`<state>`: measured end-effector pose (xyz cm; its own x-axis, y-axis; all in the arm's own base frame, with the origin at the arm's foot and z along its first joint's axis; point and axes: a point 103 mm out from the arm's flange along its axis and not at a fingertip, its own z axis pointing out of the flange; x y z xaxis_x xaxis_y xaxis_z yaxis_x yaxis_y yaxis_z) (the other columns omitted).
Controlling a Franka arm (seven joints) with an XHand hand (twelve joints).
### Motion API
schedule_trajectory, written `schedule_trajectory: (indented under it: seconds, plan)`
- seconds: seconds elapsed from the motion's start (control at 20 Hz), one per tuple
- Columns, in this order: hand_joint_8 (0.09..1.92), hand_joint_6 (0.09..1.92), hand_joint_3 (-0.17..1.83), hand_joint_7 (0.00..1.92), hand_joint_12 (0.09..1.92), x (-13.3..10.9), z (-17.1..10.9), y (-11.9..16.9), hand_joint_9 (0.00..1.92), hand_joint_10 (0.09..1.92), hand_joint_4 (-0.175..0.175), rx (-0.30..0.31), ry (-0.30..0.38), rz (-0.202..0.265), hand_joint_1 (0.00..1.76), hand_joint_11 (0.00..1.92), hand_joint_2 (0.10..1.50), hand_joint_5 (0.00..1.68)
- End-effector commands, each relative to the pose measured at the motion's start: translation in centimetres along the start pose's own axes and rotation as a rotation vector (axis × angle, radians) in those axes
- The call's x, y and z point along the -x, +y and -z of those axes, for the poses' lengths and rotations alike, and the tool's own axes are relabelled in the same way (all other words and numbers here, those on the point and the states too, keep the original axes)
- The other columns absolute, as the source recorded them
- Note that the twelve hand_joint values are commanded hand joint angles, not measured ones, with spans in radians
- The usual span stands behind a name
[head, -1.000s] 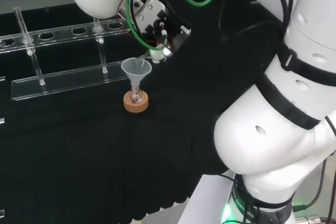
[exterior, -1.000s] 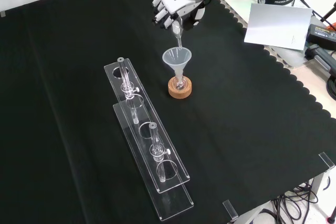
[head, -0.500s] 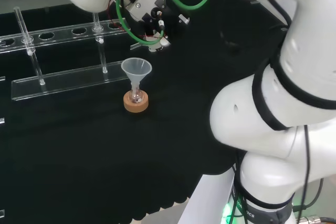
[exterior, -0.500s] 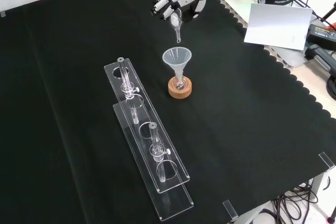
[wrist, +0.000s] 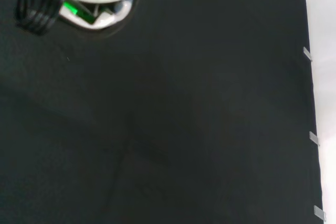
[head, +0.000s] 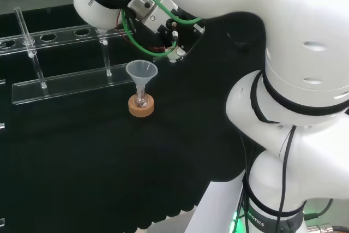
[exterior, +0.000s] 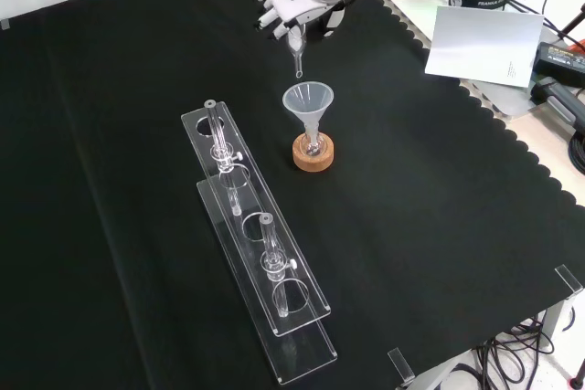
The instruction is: Pour all the NaCl from the weighing funnel into the round-bottom flask.
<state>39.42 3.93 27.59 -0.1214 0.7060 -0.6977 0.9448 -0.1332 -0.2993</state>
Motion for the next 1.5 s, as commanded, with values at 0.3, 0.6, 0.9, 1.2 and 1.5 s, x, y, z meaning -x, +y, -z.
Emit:
schedule_trajectory:
  seconds: [0.3, 0.6, 0.9, 1.2, 1.5]
  plan:
    - [0.60, 0.44, 0.71, 0.77, 0.90, -1.1, 2.2, -0.4, 1.19, 0.18, 0.175, 0.086, -0.033, 0.029, 1.16, 1.05, 0.58, 1.41]
    - [0.60, 0.45, 0.71, 0.77, 0.90, -1.5, 2.3, -0.3, 1.19, 0.18, 0.175, 0.075, -0.064, 0.035, 1.16, 1.05, 0.58, 1.41]
    - [0.60, 0.45, 0.71, 0.77, 0.90, -2.0, 2.6, 0.1, 1.19, 0.17, 0.175, 0.070, -0.130, 0.038, 1.16, 1.05, 0.58, 1.41]
    - [0.60, 0.45, 0.71, 0.77, 0.90, -2.3, 2.4, 0.2, 1.19, 0.17, 0.175, 0.072, -0.169, 0.045, 1.16, 1.05, 0.58, 1.41]
    - [0.60, 0.45, 0.71, 0.77, 0.89, -2.4, 2.7, 0.0, 1.19, 0.17, 0.175, 0.077, -0.225, 0.039, 1.16, 1.05, 0.58, 1.41]
